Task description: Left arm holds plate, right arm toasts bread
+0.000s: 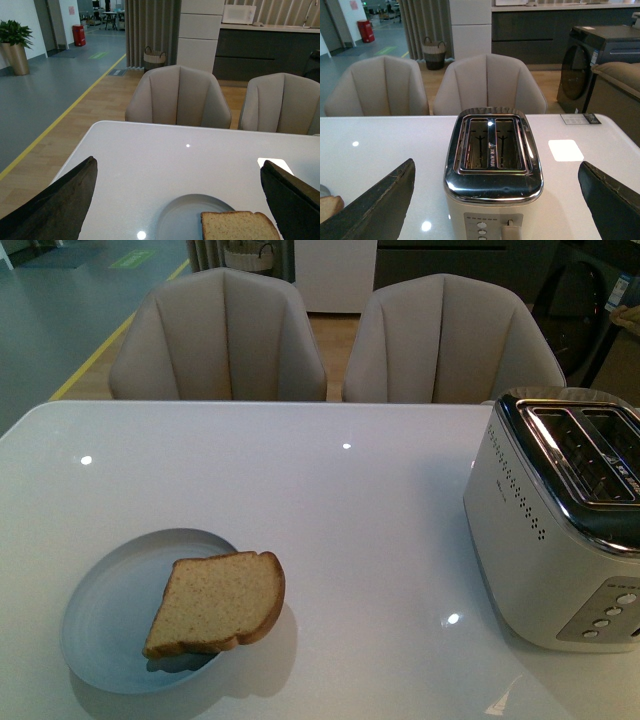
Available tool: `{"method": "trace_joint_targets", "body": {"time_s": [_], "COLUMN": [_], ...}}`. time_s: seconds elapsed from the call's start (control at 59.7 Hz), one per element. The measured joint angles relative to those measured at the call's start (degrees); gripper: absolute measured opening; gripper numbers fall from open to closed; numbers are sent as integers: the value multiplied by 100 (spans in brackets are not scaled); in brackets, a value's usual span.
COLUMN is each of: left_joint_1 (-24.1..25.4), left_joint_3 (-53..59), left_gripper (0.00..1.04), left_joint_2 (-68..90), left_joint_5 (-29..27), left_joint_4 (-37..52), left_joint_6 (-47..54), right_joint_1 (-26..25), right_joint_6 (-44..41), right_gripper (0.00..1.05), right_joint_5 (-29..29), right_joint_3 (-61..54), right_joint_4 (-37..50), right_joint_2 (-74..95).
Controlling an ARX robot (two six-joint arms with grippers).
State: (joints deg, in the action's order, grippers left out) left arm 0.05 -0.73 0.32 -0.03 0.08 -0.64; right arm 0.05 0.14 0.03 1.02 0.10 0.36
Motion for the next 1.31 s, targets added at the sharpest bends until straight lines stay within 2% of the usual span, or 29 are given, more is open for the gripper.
{"method": "trace_joint_targets", "body": {"time_s": [0.77,0.787,0.887,0.937,1.155,1.255,1.306], "left_joint_1": [0,-2,-26,-11,361,560,706], "left_joint_3": [0,-11,-774,-876,-1093,-1237,-1438], "left_gripper": [97,97,97,97,97,97,97], "left_joint_2": [2,24,1202,1681,3386,4540,5694], "left_joint_5": [0,-11,2,55,669,931,951], "left_joint_4": [0,-42,-1827,-1978,-664,273,1180], "left_joint_6": [0,-13,-789,-992,-1095,-977,-802], "right_joint_1": [0,0,0,0,0,0,0], "right_joint_6": [0,0,0,0,0,0,0], "right_gripper": [96,96,96,96,96,96,96], "right_joint_5": [0,0,-2,-4,-4,-4,-4], "right_joint_3": [0,0,0,0,0,0,0], "right_joint_4": [0,0,0,0,0,0,0], "right_joint_2": [0,0,0,-4,-4,-4,-4]}}
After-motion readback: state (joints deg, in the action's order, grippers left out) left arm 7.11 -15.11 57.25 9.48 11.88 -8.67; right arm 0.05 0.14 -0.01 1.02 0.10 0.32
